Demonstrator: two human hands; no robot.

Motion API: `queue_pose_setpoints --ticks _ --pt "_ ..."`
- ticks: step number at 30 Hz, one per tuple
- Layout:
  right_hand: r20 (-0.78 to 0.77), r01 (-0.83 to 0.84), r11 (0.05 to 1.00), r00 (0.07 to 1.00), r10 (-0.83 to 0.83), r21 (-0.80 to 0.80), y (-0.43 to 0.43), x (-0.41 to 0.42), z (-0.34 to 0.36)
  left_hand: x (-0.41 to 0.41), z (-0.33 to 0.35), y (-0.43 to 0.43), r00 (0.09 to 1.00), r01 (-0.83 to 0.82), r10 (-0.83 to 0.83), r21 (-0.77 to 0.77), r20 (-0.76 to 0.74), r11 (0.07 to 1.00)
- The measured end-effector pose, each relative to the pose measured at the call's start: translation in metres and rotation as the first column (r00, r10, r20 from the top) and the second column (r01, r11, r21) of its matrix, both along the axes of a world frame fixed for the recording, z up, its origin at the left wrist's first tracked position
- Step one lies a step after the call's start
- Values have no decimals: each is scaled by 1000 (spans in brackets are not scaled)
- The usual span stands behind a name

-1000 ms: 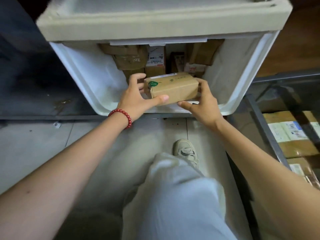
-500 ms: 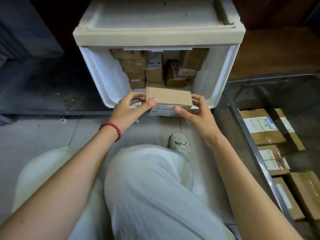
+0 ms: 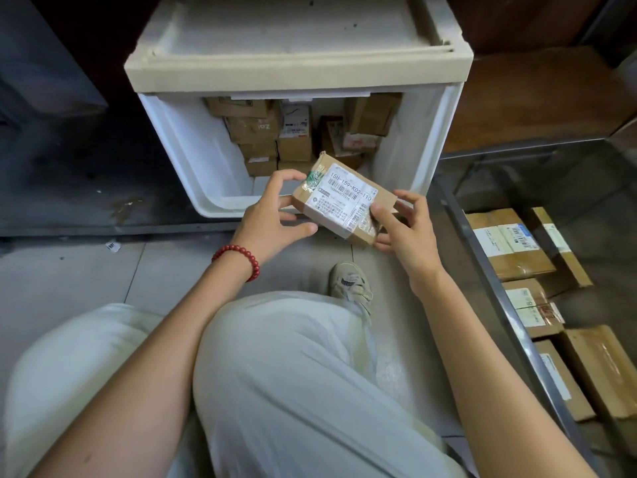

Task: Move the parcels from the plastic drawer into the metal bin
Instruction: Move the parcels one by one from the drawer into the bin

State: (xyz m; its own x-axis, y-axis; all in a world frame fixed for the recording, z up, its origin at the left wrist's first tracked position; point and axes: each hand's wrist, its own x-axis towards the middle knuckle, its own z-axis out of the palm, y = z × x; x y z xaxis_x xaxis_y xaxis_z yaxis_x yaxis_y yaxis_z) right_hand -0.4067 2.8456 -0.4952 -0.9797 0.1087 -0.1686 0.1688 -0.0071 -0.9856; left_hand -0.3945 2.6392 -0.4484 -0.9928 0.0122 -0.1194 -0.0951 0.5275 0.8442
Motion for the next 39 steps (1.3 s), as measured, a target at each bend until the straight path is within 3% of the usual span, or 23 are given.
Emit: queue_pose_setpoints --ticks 8,14,20,25,31,35,39 --pt "91 -52 995 994 60 -83 1 0 6 -4 -1 -1 999 5 -13 -200 -38 980" --pt "86 -178 984 981 175 27 5 3 16 -7 -5 -2 997 -23 2 -259 -81 966" --pt "28 -207 975 978 206 80 15 9 25 -15 4 2 986 84 -129 -344 -110 935" --pt "-129 -131 977 980 153 167 37 5 48 -32 38 23 963 199 -258 -445 -75 873" --pt "-216 -90 952 964 157 291 83 9 60 -51 66 88 932 226 -322 -426 -167 876" --pt "-206 45 908 977 46 417 125 20 59 -55 61 141 902 285 -379 -373 -208 883" --pt "-134 101 867 990 -40 488 173 37 55 -56 45 200 844 412 -503 -373 -188 831"
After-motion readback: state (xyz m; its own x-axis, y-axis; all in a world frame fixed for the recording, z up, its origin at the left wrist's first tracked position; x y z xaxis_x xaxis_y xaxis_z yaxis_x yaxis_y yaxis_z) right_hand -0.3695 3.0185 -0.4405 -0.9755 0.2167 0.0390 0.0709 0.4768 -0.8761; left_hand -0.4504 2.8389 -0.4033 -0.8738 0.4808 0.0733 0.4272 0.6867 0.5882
